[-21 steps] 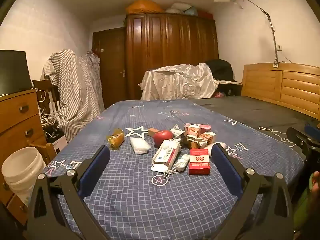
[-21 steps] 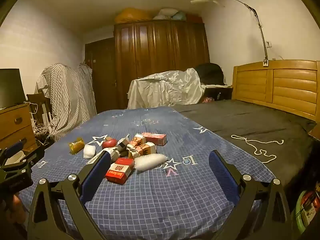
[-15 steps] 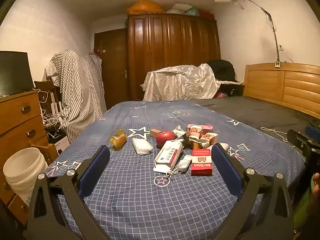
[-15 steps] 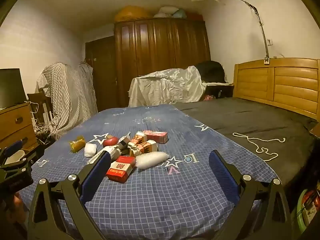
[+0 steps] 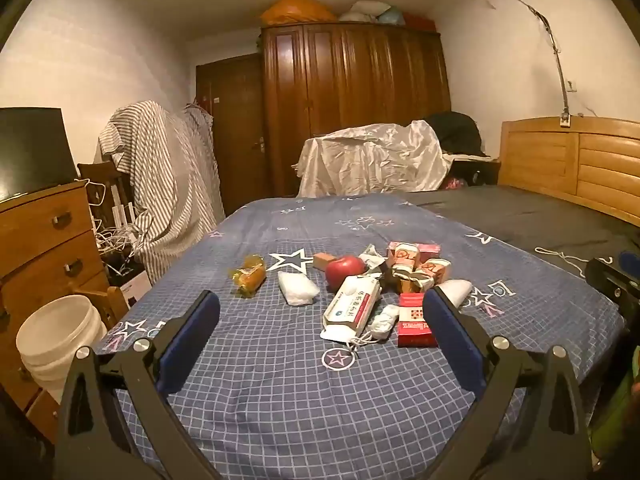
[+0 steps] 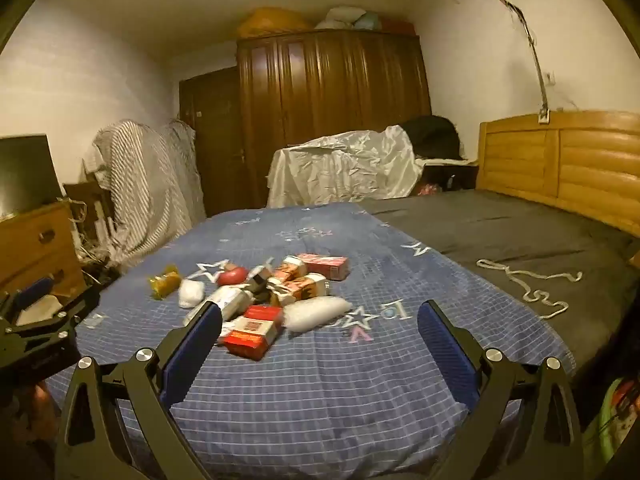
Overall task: Collect trash
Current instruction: 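Move both tools toward the pile of trash on the bedspread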
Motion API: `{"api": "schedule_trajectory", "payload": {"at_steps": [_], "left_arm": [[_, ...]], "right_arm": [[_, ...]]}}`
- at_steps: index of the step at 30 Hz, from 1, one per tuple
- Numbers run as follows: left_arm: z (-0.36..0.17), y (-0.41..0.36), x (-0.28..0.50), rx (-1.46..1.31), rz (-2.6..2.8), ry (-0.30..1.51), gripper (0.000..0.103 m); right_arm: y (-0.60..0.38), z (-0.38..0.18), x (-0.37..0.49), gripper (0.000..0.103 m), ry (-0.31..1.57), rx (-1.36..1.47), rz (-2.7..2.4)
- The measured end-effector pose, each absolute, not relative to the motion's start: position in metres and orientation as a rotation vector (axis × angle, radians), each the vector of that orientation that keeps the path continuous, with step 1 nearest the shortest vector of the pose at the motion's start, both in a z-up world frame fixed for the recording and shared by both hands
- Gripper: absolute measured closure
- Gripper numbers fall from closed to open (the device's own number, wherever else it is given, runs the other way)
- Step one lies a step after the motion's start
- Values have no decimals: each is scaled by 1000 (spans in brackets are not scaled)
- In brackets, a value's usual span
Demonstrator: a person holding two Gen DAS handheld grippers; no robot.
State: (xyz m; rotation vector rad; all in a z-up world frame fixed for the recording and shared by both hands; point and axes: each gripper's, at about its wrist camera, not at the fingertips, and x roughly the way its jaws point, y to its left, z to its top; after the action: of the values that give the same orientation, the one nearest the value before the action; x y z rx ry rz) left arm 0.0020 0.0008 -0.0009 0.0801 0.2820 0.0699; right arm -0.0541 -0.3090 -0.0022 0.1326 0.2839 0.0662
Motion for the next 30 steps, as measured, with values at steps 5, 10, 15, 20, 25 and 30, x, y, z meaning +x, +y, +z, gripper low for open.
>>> {"api": "schedule_trajectory", "payload": {"at_steps": [5,10,15,20,25,30], "left_arm": [[1,2,1,71,81,283,5],[-4,7,6,68,87,296,5],[-5,11,8,59,103,306,5],[-6,14,12,54,113,317,5],[-9,17,15,51,121,330,5],[-12,23,21,45,142,349,5]], "right_arm": [[-309,-3,-51,5,306,139,78],[-304,-3,-50,5,305,122,98],[-302,-5,-48,5,313,126,100],[-298,-6,-43,5,319,114,112],[-295,-9,-40,5,331,112,117],[-292,-13,-36,5,346,111,122]]}}
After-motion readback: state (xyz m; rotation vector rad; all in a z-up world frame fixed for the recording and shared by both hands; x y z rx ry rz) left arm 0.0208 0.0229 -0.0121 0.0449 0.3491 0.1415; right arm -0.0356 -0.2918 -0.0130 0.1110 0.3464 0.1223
